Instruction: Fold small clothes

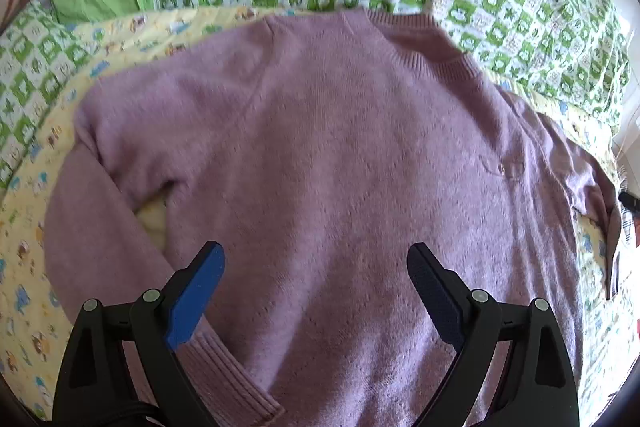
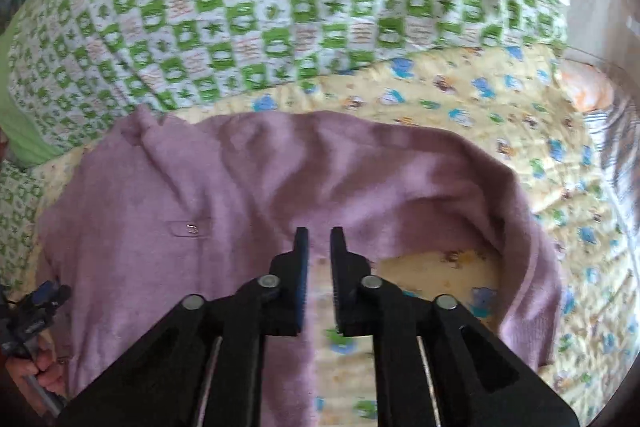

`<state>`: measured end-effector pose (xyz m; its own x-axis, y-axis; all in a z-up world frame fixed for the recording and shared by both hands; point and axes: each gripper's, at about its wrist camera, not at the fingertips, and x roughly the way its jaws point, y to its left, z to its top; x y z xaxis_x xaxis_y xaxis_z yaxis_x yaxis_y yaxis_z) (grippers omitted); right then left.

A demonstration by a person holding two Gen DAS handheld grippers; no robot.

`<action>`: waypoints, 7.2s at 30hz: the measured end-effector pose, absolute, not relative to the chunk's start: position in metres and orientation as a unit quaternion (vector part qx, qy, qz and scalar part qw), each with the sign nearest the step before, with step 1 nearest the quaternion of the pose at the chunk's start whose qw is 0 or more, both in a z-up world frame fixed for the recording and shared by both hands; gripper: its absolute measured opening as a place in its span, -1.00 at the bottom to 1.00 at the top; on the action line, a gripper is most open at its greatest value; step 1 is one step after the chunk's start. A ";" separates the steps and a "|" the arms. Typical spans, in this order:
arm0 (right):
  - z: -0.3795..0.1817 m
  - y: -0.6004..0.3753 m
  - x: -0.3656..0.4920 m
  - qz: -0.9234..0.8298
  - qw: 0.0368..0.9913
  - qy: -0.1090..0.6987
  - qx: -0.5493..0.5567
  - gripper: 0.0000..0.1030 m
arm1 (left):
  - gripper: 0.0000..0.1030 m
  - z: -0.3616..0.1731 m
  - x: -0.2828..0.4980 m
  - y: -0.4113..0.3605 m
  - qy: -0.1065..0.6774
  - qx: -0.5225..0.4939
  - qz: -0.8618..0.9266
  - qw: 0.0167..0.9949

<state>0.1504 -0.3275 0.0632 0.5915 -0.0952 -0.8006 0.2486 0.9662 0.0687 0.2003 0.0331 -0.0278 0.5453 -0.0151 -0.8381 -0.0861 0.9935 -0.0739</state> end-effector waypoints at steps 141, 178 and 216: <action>0.002 -0.221 0.137 0.047 0.862 0.474 0.170 -0.11 | 0.22 -0.069 0.104 0.230 0.593 -0.334 0.024 0.732; 0.003 -0.254 0.120 0.016 0.863 0.471 0.182 -0.11 | -0.78 -0.052 0.267 -0.037 0.496 -0.256 -0.197 0.806; 0.098 -0.158 0.215 0.016 0.948 0.286 -0.138 -0.86 | 0.29 -0.052 0.225 0.164 0.461 -0.153 0.193 0.853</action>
<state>0.2151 -0.1577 0.0978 0.8363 -0.0489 -0.5461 -0.1093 0.9612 -0.2534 0.2253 0.1642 -0.0516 0.5003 0.1890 -0.8450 -0.4704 0.8786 -0.0821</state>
